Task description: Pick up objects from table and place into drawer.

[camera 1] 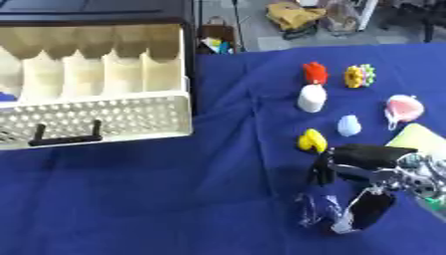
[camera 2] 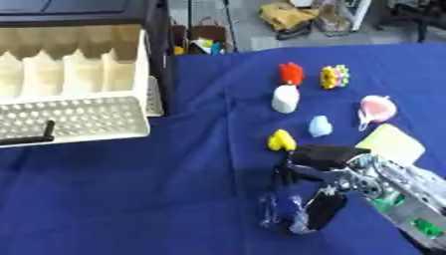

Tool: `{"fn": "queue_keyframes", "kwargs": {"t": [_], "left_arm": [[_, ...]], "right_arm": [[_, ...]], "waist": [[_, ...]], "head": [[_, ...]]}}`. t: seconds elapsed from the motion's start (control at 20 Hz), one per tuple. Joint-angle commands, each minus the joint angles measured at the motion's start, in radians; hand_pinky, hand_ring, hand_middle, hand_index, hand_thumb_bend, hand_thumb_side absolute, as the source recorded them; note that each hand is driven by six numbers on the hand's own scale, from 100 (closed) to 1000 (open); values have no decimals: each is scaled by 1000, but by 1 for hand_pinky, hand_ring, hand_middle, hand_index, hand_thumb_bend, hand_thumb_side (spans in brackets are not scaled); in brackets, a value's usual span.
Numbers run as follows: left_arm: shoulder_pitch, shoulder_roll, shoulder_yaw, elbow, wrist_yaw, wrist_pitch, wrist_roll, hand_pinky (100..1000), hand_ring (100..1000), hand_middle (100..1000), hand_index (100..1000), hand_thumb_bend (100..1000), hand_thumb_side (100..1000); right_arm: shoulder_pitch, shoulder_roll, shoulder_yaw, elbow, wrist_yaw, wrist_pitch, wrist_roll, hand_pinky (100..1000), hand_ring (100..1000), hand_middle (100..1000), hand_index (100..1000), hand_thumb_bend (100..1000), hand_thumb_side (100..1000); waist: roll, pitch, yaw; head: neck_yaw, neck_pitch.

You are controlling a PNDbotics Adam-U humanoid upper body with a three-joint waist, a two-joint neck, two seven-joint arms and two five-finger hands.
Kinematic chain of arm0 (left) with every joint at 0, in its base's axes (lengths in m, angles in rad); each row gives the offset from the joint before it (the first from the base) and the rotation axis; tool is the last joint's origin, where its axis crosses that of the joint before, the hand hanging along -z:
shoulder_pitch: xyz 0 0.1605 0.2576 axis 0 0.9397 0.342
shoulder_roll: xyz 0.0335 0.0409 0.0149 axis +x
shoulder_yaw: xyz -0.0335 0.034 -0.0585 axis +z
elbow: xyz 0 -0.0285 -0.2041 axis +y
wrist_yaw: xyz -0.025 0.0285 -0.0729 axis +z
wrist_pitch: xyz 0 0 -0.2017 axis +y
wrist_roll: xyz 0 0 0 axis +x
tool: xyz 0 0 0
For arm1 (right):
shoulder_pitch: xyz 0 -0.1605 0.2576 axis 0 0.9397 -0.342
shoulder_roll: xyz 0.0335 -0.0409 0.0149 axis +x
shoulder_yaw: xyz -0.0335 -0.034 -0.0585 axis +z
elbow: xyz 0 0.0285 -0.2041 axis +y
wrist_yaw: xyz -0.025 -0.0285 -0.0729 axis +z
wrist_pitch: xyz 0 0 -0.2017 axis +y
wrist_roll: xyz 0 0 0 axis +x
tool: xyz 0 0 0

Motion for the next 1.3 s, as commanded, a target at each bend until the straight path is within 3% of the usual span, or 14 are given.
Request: {"fn": "queue_keyframes", "kwargs": {"t": [0.05,0.4,1.05,1.3], "left_arm": [[-10,8,-3,-13,-2,1,-3,403,527,505,750,326,961],[-12,7,-3,-13,-2,3,-5,402,528,505,749,325,961],[-13,6,-3,-13,-1,6,-10,401,529,504,744,325,962],[-13,5,-3,-13,-2,7,-13,400,529,502,739,324,961]], "right_arm": [[-4,-14,-5,1,2,-2,3,560,653,564,738,671,341],[9,-6,1,14,13,-1,3,533,625,504,652,653,328],[13,4,-2,22,19,7,-36,472,584,444,605,630,316],[11,6,-2,26,14,6,-51,457,576,434,593,560,325]], "waist": [[-1,-12,1],[-3,-9,1],[-6,-8,0],[-6,-7,0]], "head": [[-5,-11],[-6,-10],[-10,-13],[-12,-13]]}}
